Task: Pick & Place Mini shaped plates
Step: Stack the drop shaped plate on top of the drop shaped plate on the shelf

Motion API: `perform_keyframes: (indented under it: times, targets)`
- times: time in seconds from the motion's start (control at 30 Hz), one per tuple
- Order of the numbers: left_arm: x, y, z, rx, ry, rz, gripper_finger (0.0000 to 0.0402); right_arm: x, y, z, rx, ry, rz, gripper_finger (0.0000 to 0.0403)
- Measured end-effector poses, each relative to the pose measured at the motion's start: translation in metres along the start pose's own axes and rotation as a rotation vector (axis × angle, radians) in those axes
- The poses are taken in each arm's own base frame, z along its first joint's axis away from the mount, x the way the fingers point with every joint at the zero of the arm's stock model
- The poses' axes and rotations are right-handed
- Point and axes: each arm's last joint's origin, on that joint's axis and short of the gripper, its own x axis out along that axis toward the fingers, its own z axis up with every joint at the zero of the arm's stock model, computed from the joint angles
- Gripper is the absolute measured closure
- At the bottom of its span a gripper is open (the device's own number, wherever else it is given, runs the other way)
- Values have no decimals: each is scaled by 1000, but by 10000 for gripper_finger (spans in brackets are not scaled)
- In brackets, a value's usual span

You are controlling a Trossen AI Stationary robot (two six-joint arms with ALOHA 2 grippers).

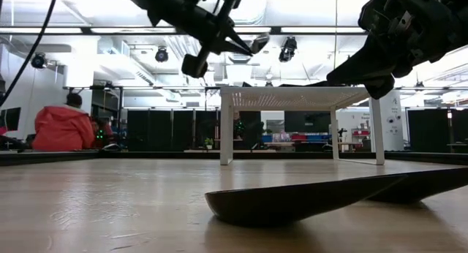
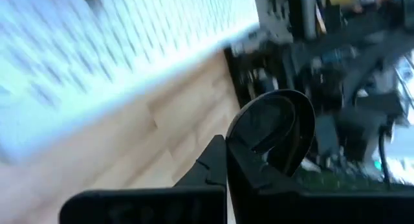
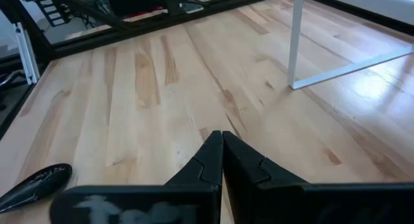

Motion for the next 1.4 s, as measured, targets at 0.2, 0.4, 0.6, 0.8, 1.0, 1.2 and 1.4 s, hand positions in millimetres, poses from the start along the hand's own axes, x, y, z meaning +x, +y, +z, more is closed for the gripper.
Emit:
perform_keyframes:
  times: [0.2, 0.4, 0.6, 0.8, 1.0, 1.2, 1.4]
  targets:
    - [-27, -10, 45, 39, -61, 148, 401, 0, 0, 0, -4, -1, 0, 394]
    - [-35, -5, 81, -4, -58, 278, 401, 0, 0, 0, -15, 1, -2, 394]
    - [-34, -11, 112, 1, -61, 230, 401, 0, -1, -3, -20, 8, -6, 394]
    - [-23, -5, 130, -59, -19, 281, 401, 0, -2, -3, -21, 9, -6, 394]
    - [-6, 5, 136, -101, 73, 339, 401, 0, -2, -3, -20, 8, -6, 394]
    - [2, 2, 144, -104, 87, 310, 402, 0, -2, -3, -21, 10, -6, 394]
    - [0, 7, 144, -120, 109, 367, 402, -1, -3, -5, -19, 15, -8, 394]
